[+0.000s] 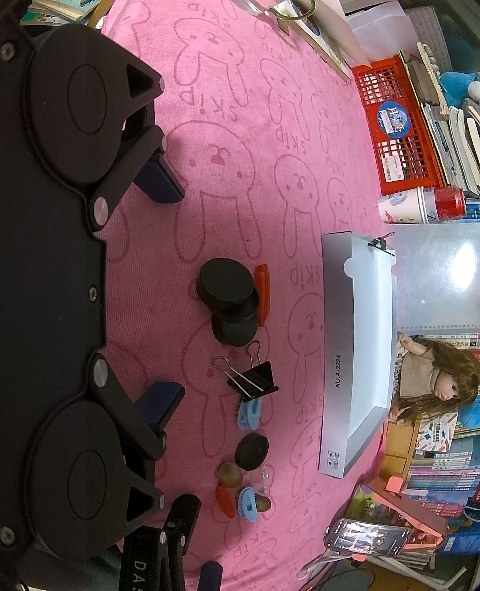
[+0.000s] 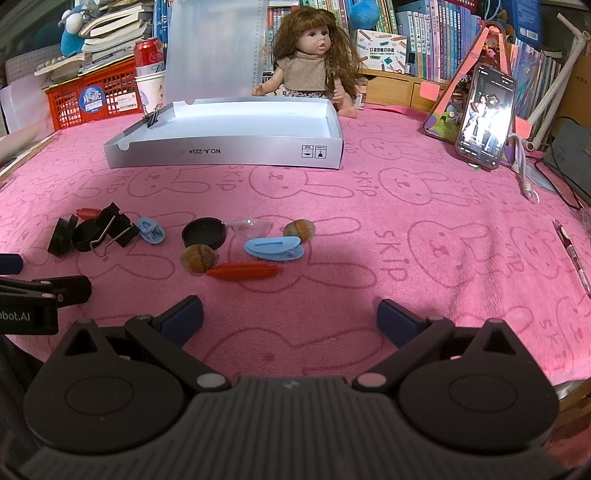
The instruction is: Organize rigid objects
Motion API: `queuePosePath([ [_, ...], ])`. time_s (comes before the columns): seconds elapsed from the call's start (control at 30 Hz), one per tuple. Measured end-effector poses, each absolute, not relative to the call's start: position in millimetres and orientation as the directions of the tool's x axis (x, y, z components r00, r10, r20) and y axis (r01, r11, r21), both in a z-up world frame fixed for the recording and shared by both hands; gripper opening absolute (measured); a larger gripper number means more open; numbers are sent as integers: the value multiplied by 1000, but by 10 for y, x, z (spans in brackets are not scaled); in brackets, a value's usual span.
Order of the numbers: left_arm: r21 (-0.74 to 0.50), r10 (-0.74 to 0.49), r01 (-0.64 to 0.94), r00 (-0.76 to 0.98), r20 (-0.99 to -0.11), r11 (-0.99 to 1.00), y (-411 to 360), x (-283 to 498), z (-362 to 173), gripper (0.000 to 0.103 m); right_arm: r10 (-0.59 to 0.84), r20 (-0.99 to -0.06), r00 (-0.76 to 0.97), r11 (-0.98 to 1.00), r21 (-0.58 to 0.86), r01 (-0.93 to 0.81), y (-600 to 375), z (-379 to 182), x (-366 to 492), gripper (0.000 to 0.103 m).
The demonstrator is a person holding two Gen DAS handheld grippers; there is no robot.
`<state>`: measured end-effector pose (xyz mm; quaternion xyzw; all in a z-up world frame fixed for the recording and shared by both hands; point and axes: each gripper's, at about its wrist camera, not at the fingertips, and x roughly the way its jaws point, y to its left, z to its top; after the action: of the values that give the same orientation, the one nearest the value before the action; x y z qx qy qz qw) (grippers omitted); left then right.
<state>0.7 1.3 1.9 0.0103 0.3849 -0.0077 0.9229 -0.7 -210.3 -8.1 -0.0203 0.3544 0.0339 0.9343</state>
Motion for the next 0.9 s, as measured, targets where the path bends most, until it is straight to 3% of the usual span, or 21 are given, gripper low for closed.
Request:
queuePosePath([
  [0.57,7,-23,39,708,-706,999,28,3,18,102,75,-649,757,996,21,-81,-2146,-48,-25,101],
  [0.9,-8,-37,42,739,-673,999,59,-67,102,86,116,-597,794,991,20,-130,-2102,35,-67,95],
])
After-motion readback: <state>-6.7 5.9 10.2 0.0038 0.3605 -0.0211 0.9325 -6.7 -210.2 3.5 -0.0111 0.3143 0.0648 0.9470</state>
